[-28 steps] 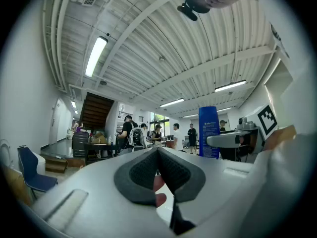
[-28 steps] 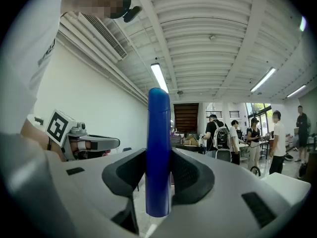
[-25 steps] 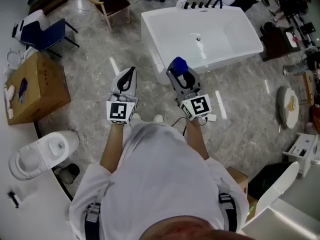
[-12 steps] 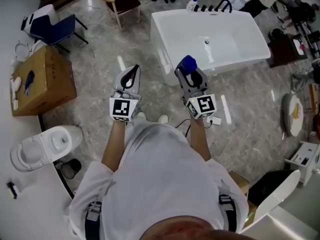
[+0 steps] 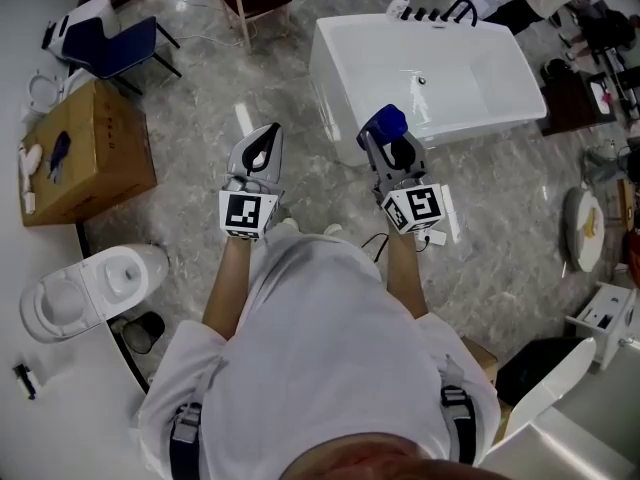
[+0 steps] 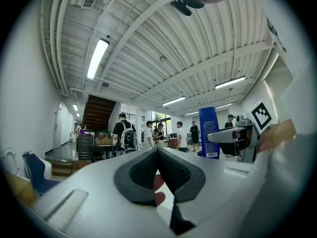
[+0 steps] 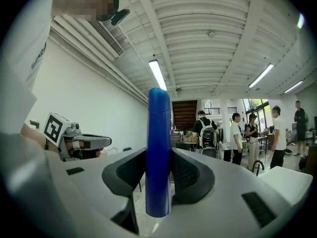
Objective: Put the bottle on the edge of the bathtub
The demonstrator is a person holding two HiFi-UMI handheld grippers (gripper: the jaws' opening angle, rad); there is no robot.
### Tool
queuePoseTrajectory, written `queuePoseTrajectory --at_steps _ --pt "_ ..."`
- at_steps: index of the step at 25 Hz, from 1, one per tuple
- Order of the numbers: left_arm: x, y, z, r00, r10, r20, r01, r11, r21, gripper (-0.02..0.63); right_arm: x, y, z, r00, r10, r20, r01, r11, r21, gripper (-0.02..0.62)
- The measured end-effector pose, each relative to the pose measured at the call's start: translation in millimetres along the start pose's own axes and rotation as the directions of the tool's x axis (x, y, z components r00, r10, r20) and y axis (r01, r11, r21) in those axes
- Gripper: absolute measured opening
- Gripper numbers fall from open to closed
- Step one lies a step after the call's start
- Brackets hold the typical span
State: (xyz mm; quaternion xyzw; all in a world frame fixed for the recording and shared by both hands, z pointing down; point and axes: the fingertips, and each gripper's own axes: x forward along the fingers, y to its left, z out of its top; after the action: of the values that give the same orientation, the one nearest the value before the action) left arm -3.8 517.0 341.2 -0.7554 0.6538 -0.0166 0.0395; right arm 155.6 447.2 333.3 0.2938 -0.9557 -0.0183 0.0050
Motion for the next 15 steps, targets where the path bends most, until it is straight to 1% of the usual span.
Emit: queuePoseTrajectory --at_steps 4,8,12,15 --pt "-1 22 0 1.0 -0.013 0.023 0.013 1.0 0.0 -0.003 18 14 4 1.0 0.003 0.001 -0.003 1.0 -0.021 0.153" --pt "9 40 -10 1.0 -0.028 0.015 0.028 1.0 -0.007 -0.003 37 16 -1 1.0 -0.003 -0.012 0.003 1.0 -0.028 0.153" --pt "31 55 -18 1.0 -0.03 0.005 0.03 0.999 -0.014 -0.003 60 12 -3 1.0 0.012 -0.018 -0.012 0.999 -0.036 0.153" --pt "53 65 -25 0.999 -0.036 -0.002 0.036 0.999 -0.013 -0.003 83 0 -8 1.0 0.015 -0.022 -0.016 0.999 -0.037 0.153"
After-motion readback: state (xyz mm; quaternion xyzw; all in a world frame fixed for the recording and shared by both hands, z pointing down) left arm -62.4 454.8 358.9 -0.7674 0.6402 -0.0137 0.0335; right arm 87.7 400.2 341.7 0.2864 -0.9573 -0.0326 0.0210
